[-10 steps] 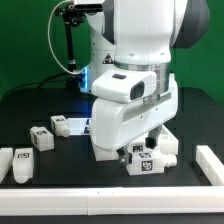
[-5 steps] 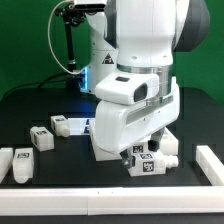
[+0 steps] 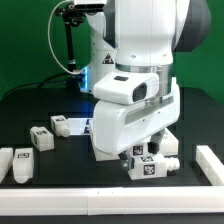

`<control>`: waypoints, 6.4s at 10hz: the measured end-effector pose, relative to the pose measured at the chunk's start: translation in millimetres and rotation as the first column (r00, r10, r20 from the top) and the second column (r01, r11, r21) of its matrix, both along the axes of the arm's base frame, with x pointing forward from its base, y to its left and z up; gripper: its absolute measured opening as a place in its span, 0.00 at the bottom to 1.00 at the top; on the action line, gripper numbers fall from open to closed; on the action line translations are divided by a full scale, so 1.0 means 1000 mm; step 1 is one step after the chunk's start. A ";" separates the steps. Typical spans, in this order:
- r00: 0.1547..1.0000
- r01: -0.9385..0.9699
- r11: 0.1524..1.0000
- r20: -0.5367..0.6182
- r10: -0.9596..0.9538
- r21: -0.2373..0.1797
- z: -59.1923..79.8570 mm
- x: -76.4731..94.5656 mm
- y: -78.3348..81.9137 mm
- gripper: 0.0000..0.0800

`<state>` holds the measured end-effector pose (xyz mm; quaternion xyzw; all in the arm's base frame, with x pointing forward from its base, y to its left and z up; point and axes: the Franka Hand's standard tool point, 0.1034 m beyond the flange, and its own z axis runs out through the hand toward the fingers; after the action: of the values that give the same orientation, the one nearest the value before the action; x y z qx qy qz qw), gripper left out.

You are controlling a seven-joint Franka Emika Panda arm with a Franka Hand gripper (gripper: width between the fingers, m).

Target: Assemble one leg

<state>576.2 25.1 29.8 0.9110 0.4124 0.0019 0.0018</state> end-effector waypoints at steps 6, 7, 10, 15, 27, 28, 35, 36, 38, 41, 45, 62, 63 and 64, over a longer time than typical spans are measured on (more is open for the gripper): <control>1.000 0.005 1.000 -0.008 -0.005 0.004 -0.007 -0.014 0.005 0.81; 1.000 0.006 1.000 -0.013 -0.006 0.003 -0.010 -0.015 0.005 0.81; 1.000 0.003 1.000 -0.024 -0.003 0.004 -0.021 -0.015 0.007 0.81; 1.000 0.004 1.000 -0.025 -0.004 0.003 -0.022 -0.016 0.006 0.38; 0.998 0.063 0.998 0.016 -0.064 0.022 0.025 -0.090 0.052 0.39; 0.983 0.184 0.983 0.020 -0.184 0.030 0.028 -0.105 0.067 0.39; 0.932 0.362 0.932 -0.013 -0.362 0.025 0.007 -0.165 0.116 0.39; 0.932 0.363 0.931 -0.015 -0.363 0.024 0.006 -0.165 0.116 0.39; 0.894 0.448 0.894 -0.032 -0.447 0.013 -0.012 -0.185 0.128 0.39; 0.865 0.499 0.866 -0.052 -0.498 0.003 -0.023 -0.194 0.133 0.39; 0.865 0.500 0.866 -0.054 -0.499 0.004 -0.023 -0.195 0.133 0.39; 0.804 0.594 0.804 -0.037 -0.594 0.000 0.051 -0.138 -0.035 0.81; 0.796 0.604 0.797 -0.043 -0.604 -0.008 0.046 -0.141 -0.047 0.81; 0.799 0.601 0.800 -0.042 -0.600 -0.007 0.047 -0.141 -0.044 0.81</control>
Offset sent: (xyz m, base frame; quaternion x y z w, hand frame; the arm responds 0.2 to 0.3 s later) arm -0.0214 0.0133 0.0041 0.0267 -0.0131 0.0238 0.9993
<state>435.5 -18.6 76.8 0.9945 0.1027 -0.0166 -0.0097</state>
